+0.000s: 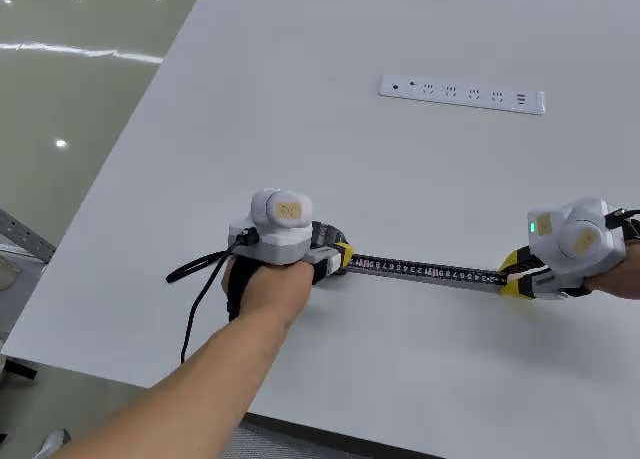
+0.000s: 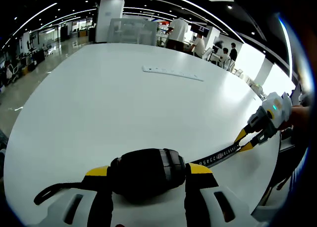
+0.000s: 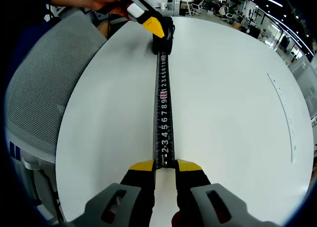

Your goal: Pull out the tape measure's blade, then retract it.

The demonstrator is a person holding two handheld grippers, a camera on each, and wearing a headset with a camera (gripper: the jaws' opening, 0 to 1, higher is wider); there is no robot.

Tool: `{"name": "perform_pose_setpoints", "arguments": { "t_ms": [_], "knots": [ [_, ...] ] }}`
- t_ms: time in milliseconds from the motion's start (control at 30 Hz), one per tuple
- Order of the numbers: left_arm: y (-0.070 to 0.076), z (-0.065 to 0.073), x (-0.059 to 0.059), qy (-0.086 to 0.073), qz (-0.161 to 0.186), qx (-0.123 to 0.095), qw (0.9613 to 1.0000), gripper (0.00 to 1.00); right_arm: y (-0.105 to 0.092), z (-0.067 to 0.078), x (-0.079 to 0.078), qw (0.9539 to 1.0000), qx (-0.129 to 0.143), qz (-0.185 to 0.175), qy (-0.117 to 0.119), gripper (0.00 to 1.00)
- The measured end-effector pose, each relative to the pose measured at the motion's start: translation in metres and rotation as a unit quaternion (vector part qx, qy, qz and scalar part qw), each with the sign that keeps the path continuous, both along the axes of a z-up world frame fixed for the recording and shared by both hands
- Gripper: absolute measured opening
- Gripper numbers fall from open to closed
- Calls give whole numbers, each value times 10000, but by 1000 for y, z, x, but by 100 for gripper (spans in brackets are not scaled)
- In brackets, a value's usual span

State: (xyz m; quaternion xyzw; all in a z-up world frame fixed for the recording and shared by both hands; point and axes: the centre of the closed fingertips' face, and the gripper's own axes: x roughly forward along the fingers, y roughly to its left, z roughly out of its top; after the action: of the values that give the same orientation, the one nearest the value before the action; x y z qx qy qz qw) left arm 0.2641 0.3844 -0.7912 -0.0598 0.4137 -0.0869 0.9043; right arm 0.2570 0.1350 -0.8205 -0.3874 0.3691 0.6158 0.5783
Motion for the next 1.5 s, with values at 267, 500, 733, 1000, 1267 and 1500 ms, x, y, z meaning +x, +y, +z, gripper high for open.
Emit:
{"name": "perform_pose_setpoints", "arguments": {
  "t_ms": [267,500,733,1000,1267,1500],
  "knots": [
    [0,0,0,-7,-13,-5,10000,54,8,0,1,10000,18,45,26,11],
    [0,0,0,0,-30,-14,10000,54,17,-1,2,9999,62,56,86,11],
    [0,0,0,-9,-33,-29,10000,54,29,0,2,9998,116,117,111,11],
    [0,0,0,0,-38,-49,10000,53,38,0,2,9997,153,162,130,11],
    [0,0,0,10,-35,-74,10000,53,47,0,1,9995,202,193,143,11],
    [0,0,0,6,-38,-81,10000,53,57,-1,0,9993,264,233,152,11]
  ]
}}
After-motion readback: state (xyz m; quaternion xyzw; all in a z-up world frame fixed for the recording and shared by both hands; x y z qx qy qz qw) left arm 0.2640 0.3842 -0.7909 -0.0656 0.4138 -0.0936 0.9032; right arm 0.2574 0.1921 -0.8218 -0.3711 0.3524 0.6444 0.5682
